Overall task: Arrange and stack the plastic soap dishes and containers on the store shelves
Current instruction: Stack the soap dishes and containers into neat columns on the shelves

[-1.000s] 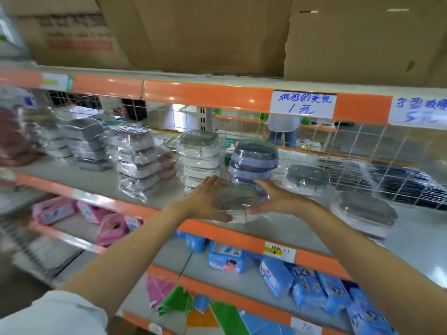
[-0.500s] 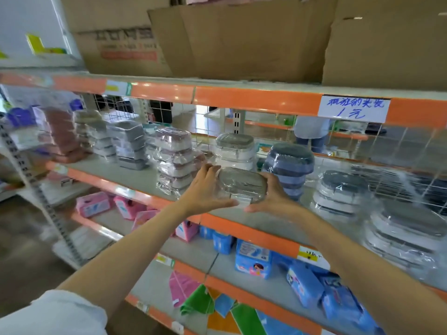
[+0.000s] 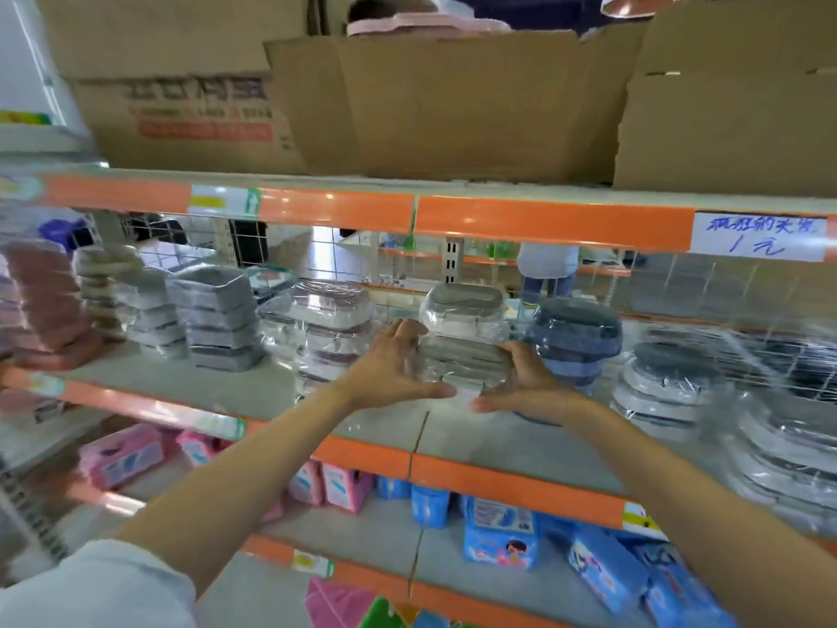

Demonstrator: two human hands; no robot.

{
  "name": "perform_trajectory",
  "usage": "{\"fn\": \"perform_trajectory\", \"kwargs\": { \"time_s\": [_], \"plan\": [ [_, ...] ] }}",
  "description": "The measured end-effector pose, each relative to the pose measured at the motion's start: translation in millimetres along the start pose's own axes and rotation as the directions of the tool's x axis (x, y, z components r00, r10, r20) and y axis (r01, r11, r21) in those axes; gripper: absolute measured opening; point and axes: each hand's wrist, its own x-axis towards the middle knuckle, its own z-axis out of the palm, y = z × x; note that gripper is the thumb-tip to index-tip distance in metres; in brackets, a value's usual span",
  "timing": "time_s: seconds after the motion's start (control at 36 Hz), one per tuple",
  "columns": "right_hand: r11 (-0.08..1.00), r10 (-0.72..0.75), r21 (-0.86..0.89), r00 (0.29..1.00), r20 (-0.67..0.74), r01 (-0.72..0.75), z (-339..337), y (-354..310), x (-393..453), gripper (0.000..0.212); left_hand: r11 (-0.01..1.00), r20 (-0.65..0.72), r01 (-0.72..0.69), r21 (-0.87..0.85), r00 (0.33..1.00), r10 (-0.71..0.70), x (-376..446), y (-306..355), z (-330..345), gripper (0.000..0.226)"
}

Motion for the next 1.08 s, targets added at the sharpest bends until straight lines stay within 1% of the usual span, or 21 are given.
{"fn": "perform_trajectory", "kwargs": {
  "time_s": [0.11, 0.17, 0.22, 0.33, 0.42, 0.5, 0.53, 0.58, 0.64, 0.69, 0.75, 0.81, 0.92, 0.97, 1.03, 1.06, 1.08],
  "plan": [
    [0.987, 0.046, 0.158, 0.997, -0.055, -0.037, 0, -10, -4, 0.118, 0.996, -0.052, -0.054, -0.075, 0.997, 0.05, 4, -3, -6, 0.096],
    [0.975, 0.044, 0.22, 0.995, -0.086, -0.024, -3, -15, -8, 0.101, 0.992, -0.106, -0.053, -0.113, 0.994, 0.042, 8, -3, -6, 0.096],
    [0.96, 0.037, 0.281, 0.992, -0.123, -0.001, -8, -19, -10, 0.092, 0.989, -0.151, -0.068, -0.131, 0.987, 0.048, 12, -2, -5, 0.096],
    [0.958, 0.026, 0.282, 0.965, -0.261, 0.051, -13, -30, -14, 0.086, 0.968, -0.21, -0.102, -0.228, 0.976, 0.054, 21, -2, -4, 0.102],
    [0.965, 0.047, 0.257, 0.933, -0.358, 0.05, -12, -35, -14, 0.074, 0.947, -0.225, -0.095, -0.308, 0.974, 0.025, 24, -3, 0, 0.096],
    [0.968, 0.044, 0.244, 0.907, -0.418, 0.065, -7, -35, -9, 0.067, 0.903, -0.234, -0.087, -0.421, 0.972, -0.015, 29, -8, 7, 0.091],
    [0.964, 0.037, 0.252, 0.898, -0.439, 0.084, -6, -37, -7, 0.067, 0.878, -0.229, -0.083, -0.471, 0.973, -0.031, 31, -8, 8, 0.093],
    [0.955, 0.045, 0.281, 0.892, -0.45, 0.093, -6, -38, -4, 0.073, 0.834, -0.229, -0.081, -0.545, 0.972, -0.055, 36, -7, 8, 0.098],
    [0.94, 0.059, 0.324, 0.889, -0.454, 0.103, -10, -40, 0, 0.076, 0.82, -0.242, -0.073, -0.567, 0.967, -0.081, 44, -5, 8, 0.095],
    [0.921, 0.075, 0.377, 0.9, -0.43, 0.103, -14, -44, 4, 0.077, 0.817, -0.25, -0.052, -0.574, 0.962, -0.114, 50, -4, 8, 0.095],
    [0.921, 0.091, 0.379, 0.899, -0.428, 0.087, -18, -45, 10, 0.084, 0.798, -0.259, -0.043, -0.602, 0.955, -0.144, 57, -4, 9, 0.096],
    [0.936, 0.1, 0.345, 0.892, -0.441, 0.066, -20, -47, 16, 0.089, 0.782, -0.255, -0.017, -0.623, 0.95, -0.182, 63, -6, 9, 0.088],
    [0.933, 0.112, 0.355, 0.884, -0.455, 0.064, -20, -49, 29, 0.08, 0.837, -0.254, 0.009, -0.548, 0.951, -0.176, 78, -23, 13, 0.069],
    [0.934, 0.096, 0.348, 0.885, -0.455, 0.077, -19, -47, 36, 0.081, 0.852, -0.263, 0.019, -0.522, 0.947, -0.183, 84, -28, 13, 0.05],
    [0.948, 0.08, 0.31, 0.892, -0.444, 0.07, -18, -48, 41, 0.082, 0.872, -0.279, 0.02, -0.489, 0.944, -0.178, 88, -28, 10, 0.022],
    [0.956, 0.075, 0.287, 0.893, -0.445, 0.063, -18, -48, 43, 0.082, 0.872, -0.287, 0.014, -0.489, 0.942, -0.176, 90, -28, 10, 0.015],
    [0.96, 0.07, 0.272, 0.889, -0.452, 0.062, -18, -48, 47, 0.081, 0.866, -0.3, 0.0, -0.499, 0.938, -0.172, 92, -28, 10, 0.017]
  ]
}}
